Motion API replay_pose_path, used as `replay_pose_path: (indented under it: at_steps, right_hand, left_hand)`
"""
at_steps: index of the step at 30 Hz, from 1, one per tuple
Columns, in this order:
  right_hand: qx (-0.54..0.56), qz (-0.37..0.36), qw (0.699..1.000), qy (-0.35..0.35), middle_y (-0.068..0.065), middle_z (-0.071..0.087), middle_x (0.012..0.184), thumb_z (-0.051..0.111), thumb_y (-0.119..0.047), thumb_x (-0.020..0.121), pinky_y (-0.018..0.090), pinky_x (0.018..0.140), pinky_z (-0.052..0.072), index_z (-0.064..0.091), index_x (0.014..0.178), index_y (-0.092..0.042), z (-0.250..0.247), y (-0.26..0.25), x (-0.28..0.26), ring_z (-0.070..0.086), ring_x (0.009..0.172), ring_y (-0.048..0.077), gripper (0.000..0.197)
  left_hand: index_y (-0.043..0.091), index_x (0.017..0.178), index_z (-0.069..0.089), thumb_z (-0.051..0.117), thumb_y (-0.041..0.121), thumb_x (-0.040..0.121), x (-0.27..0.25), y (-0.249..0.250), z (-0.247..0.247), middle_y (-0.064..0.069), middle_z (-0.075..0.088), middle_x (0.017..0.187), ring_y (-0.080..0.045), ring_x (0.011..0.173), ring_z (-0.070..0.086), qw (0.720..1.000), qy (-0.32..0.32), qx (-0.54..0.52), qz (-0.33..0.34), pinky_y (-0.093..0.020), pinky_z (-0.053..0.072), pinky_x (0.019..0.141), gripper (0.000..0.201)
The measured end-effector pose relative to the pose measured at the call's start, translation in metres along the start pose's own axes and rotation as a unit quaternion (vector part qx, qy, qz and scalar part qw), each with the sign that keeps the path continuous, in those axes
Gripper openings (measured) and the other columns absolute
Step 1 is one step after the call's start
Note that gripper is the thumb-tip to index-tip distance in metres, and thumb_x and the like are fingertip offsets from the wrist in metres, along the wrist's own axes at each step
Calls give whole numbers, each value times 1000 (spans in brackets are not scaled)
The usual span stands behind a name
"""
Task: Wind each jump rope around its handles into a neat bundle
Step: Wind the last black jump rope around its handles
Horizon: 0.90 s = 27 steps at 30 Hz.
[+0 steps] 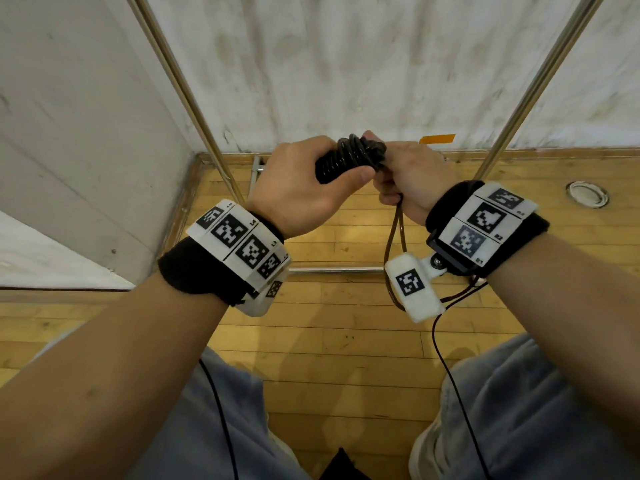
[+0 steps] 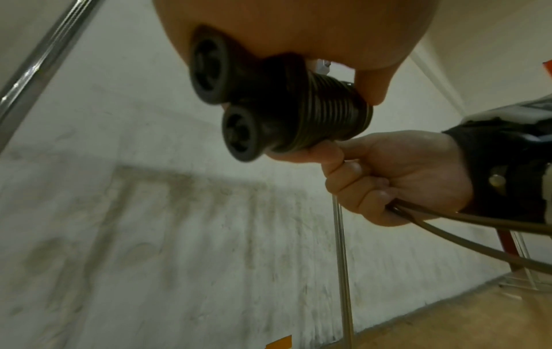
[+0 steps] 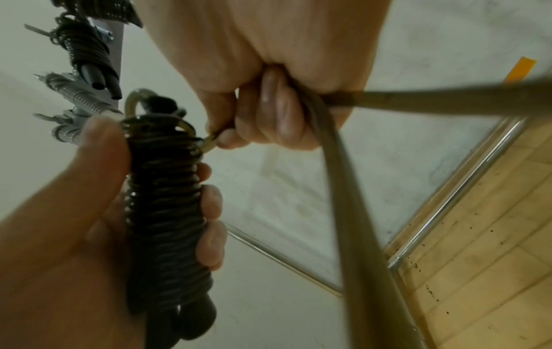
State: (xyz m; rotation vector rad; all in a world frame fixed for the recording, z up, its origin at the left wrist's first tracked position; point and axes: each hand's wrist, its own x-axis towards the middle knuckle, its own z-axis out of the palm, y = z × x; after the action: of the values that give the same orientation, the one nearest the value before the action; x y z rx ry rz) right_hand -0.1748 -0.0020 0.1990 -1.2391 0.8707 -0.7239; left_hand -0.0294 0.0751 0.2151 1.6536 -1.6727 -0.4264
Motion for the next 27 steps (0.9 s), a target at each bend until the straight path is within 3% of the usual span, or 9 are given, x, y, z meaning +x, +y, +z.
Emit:
replay_pose_path:
  at_steps: [6,10,12,15,19,21,24,27]
  right_hand:
    - [4,5,1000,1,-8,38,48,47,-28,97,19,38,23,52,67,-15,8,8,-3,28,41,7,33]
    - [-77,-17,997,9,-11,37,47,42,-34,99,21,42,28,56,73,-17,17,10,-7,29,41,7,34]
    - [-129,-23,991,7,-11,38,50,38,-27,100,23,44,32,57,77,-20,23,12,-10,33,43,7,30]
    - [-139,13,990,-17,-6,37,56,38,-18,99,24,45,36,56,84,-17,30,15,-14,34,45,8,23]
    - [-149,47,987,-33,-3,38,59,43,-15,98,22,43,38,55,94,-9,32,16,-16,37,47,10,14]
    - [-166,48,984,-33,-2,41,60,45,-16,97,23,46,42,55,94,-9,31,15,-15,41,46,10,13]
    - [-177,51,982,-37,-2,44,61,45,-17,98,28,51,47,55,94,-10,32,17,-15,46,44,10,13]
    - [-169,54,984,-19,-1,42,61,42,-17,98,28,46,39,52,87,-13,33,19,-14,41,42,11,16]
  left_hand:
    - [6,89,65,63,45,86,0,5,0,-15,68,77,-31,66,64,997,37,-55,-28,-50,51,60,39]
    - [8,88,63,58,46,89,7,-1,-1,-11,68,75,-23,61,65,994,75,-51,-54,-42,53,59,39]
    - [10,89,61,56,49,90,11,-7,2,-6,67,75,-18,60,65,992,84,-45,-86,-36,52,56,39]
    - [14,97,58,53,59,87,16,-17,10,-1,66,81,-20,70,65,991,56,27,-117,-37,53,62,46]
    - [19,93,46,48,65,87,18,-27,16,10,50,70,-6,61,48,982,53,132,-122,-25,31,47,46]
    - [19,95,45,44,65,88,19,-30,16,12,44,69,-9,60,45,975,58,179,-115,-25,26,47,47]
    - [13,107,50,40,65,90,19,-30,17,5,50,80,-19,72,49,968,50,218,-110,-31,36,56,56]
    - [10,110,48,35,58,95,16,-26,20,0,53,88,-23,77,51,972,29,200,-123,-36,39,67,52]
